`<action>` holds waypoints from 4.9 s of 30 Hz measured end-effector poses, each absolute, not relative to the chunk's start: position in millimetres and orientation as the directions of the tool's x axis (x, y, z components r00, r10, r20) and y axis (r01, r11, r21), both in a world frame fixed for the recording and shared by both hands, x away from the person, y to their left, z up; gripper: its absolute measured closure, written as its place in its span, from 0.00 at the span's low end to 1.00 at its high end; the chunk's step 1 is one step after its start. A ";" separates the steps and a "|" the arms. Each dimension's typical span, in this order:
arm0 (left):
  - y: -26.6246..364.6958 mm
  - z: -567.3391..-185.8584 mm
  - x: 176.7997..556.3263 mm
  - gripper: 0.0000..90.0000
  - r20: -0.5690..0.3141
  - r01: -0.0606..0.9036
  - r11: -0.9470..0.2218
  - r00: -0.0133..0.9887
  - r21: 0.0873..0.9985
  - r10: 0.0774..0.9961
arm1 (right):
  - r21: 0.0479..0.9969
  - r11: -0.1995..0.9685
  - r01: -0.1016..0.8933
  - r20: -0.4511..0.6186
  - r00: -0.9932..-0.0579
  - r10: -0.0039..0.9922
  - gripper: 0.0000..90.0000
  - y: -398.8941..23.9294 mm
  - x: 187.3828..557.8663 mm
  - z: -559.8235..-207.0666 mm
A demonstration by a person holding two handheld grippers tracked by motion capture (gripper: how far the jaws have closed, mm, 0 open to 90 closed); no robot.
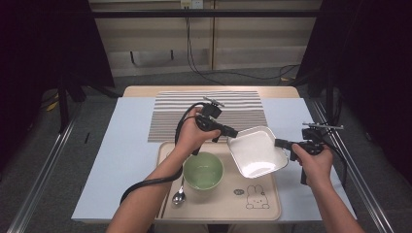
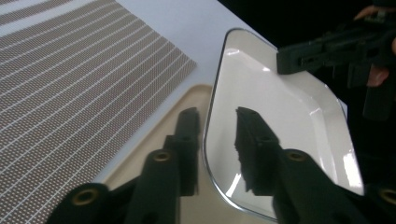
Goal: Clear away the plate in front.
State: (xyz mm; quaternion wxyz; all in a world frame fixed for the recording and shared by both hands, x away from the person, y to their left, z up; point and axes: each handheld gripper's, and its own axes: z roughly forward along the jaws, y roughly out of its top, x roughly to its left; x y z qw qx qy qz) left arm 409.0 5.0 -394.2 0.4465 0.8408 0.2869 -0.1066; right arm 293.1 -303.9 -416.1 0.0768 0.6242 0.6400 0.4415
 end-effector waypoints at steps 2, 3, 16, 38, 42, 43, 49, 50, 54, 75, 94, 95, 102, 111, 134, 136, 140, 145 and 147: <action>9.8 -391.3 409.1 0.65 -0.407 0.568 -0.423 0.814 0.706 0.414 | 0.653 -0.194 0.732 0.469 -0.189 0.863 1.00 -304.6 289.6 -417.3; 12.3 -390.5 409.8 0.59 -0.395 0.566 -0.417 0.812 0.711 0.429 | 0.651 -0.196 0.734 0.464 -0.181 0.867 1.00 -304.5 287.3 -417.7; 58.4 -381.9 403.7 0.20 -0.343 0.563 -0.317 0.769 0.763 0.539 | 0.644 -0.207 0.736 0.394 -0.087 0.915 1.00 -298.1 264.6 -426.9; 98.1 -396.0 398.7 0.11 -0.301 0.562 -0.274 0.722 0.780 0.622 | 0.644 -0.213 0.735 0.306 0.009 0.952 1.00 -272.7 250.9 -443.1; 101.1 -392.4 397.4 0.11 -0.291 0.550 -0.268 0.723 0.791 0.627 | 0.644 -0.213 0.734 0.308 0.007 0.951 1.00 -266.6 248.0 -445.5; 101.9 -391.6 397.0 0.11 -0.286 0.547 -0.270 0.724 0.792 0.628 | 0.642 -0.215 0.736 0.309 0.008 0.951 1.00 -265.2 247.2 -445.9; 103.9 -389.8 395.8 0.10 -0.290 0.546 -0.259 0.721 0.797 0.629 | 0.644 -0.214 0.734 0.295 0.020 0.955 1.00 -260.0 244.9 -448.7; 104.0 -389.6 395.4 0.10 -0.282 0.543 -0.261 0.719 0.798 0.635 | 0.643 -0.213 0.736 0.295 0.019 0.955 1.00 -258.6 244.8 -449.1; 103.9 -389.3 395.1 0.10 -0.282 0.542 -0.260 0.720 0.799 0.634 | 0.639 -0.228 0.734 0.303 0.032 0.952 1.00 -255.2 245.0 -450.1; 104.5 -390.1 393.9 0.10 -0.283 0.546 -0.260 0.716 0.797 0.638 | 0.628 -0.230 0.743 0.336 0.007 0.942 0.99 -244.9 236.9 -457.6; 109.0 -391.2 393.5 0.10 -0.287 0.553 -0.249 0.705 0.795 0.648 | 0.789 -0.132 0.600 0.290 -0.174 0.941 0.54 -254.1 227.4 -452.3; 109.7 -391.7 393.6 0.10 -0.286 0.554 -0.249 0.703 0.795 0.651 | 0.788 -0.124 0.603 0.286 -0.179 0.941 0.54 -254.5 227.7 -452.2; 116.7 -394.1 393.3 0.10 -0.299 0.566 -0.238 0.693 0.789 0.656 | 0.802 -0.034 0.597 0.241 -0.271 0.932 0.34 -260.5 232.6 -450.8; 132.4 -396.2 391.6 0.07 -0.327 0.588 -0.208 0.671 0.782 0.665 | 0.856 0.018 0.517 0.195 -0.354 0.915 0.21 -272.2 236.6 -442.3; 190.4 -411.7 371.7 0.03 -0.342 0.604 -0.172 0.637 0.778 0.691 | 0.853 0.101 0.512 0.161 -0.442 0.882 0.11 -302.8 246.7 -446.9; 196.1 -413.7 369.8 0.03 -0.345 0.608 -0.168 0.632 0.776 0.694 | 0.857 0.091 0.508 0.168 -0.442 0.881 0.11 -307.6 246.0 -447.2; 207.3 -418.4 363.8 0.03 -0.335 0.600 -0.164 0.629 0.783 0.701 | 0.854 0.095 0.512 0.167 -0.443 0.881 0.10 -316.1 245.0 -448.9; 220.0 -423.7 358.3 0.02 -0.319 0.589 -0.177 0.638 0.788 0.701 | 0.856 0.098 0.507 0.154 -0.431 0.889 0.10 -326.1 242.9 -452.2; 223.4 -425.8 357.0 0.02 -0.320 0.591 -0.173 0.634 0.788 0.704 | 0.856 0.094 0.508 0.163 -0.437 0.885 0.10 -328.3 242.2 -452.7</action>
